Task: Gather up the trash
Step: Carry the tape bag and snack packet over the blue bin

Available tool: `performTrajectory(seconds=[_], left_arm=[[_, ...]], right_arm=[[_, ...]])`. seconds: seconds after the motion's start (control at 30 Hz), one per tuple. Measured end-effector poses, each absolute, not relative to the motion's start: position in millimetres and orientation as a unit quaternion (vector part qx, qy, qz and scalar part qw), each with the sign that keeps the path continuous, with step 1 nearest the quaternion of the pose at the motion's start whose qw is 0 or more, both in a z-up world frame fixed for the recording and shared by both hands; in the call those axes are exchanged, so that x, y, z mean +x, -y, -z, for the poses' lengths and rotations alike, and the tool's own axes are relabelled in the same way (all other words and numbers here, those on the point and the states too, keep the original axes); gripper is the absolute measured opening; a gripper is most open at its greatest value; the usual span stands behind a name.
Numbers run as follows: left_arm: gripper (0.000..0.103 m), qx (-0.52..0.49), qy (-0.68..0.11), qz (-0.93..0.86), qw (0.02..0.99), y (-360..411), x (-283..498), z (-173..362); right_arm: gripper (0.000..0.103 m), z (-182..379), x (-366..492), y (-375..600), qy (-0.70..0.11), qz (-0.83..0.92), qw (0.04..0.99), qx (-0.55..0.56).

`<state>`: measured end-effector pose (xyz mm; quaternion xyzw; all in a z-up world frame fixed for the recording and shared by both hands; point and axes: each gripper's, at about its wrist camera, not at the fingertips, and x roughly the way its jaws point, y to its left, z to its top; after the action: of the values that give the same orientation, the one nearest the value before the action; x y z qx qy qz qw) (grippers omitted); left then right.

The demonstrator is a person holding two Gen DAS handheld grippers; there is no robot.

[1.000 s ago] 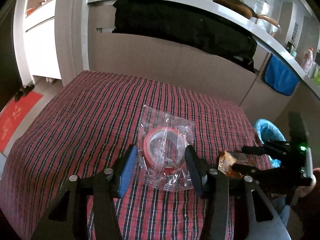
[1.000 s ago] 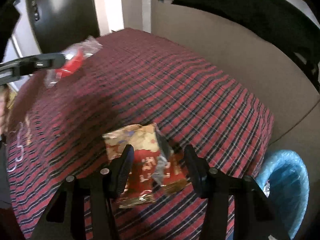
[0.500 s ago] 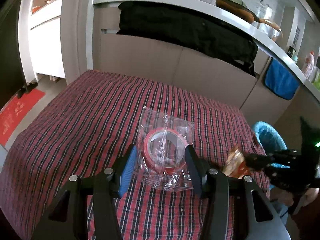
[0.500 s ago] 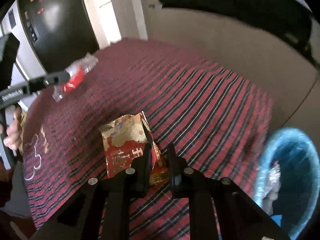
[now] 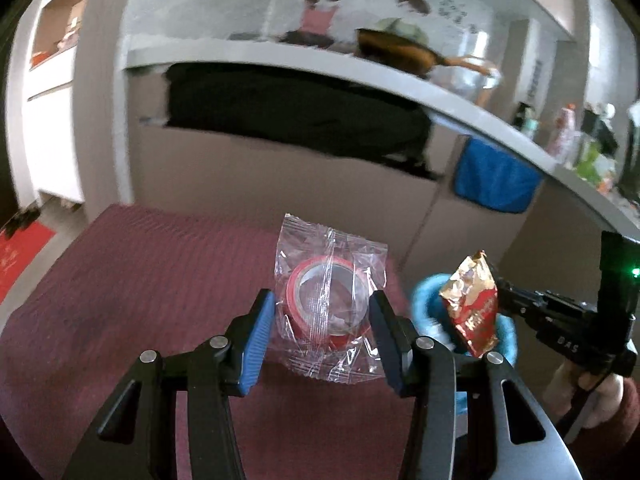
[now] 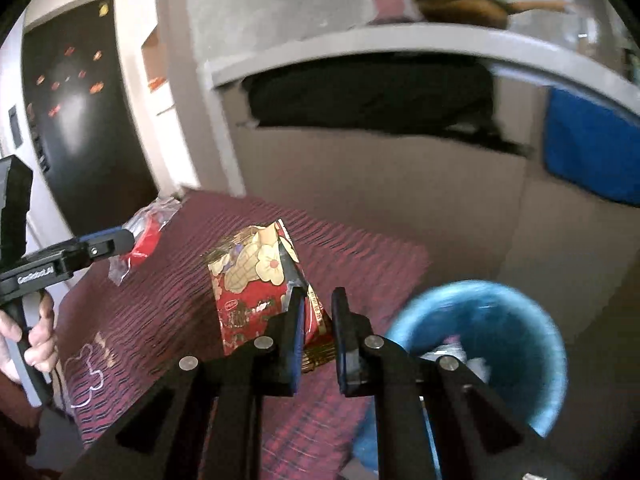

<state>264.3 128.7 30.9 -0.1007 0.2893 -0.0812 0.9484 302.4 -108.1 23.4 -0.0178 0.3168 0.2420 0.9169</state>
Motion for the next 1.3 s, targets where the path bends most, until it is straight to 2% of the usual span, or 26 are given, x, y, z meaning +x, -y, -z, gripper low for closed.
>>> performTrajectory(seconds=[0.23, 0.53, 0.9, 1.3], left_arm=[[0.049, -0.096, -0.281, 0.13, 0.946, -32.5, 286.6, -35.7], [0.049, -0.072, -0.319, 0.142, 0.934, 55.8, 318.5, 6.0], [0.049, -0.054, -0.359, 0.125, 0.923, 72.7, 343.1, 44.9], [0.049, -0.045, -0.385, 0.125, 0.913, 75.4, 365.6, 66.9]], right_arm=[[0.011, -45.3, 282.4, 192.8, -0.279, -0.156, 0.947, -0.012], [0.011, -32.1, 273.5, 281.2, -0.272, -0.065, 0.96, 0.027], [0.011, 17.6, 312.3, 288.5, -0.312, -0.054, 0.948, 0.033], [0.011, 44.5, 334.6, 277.2, -0.342, -0.054, 0.938, 0.019]])
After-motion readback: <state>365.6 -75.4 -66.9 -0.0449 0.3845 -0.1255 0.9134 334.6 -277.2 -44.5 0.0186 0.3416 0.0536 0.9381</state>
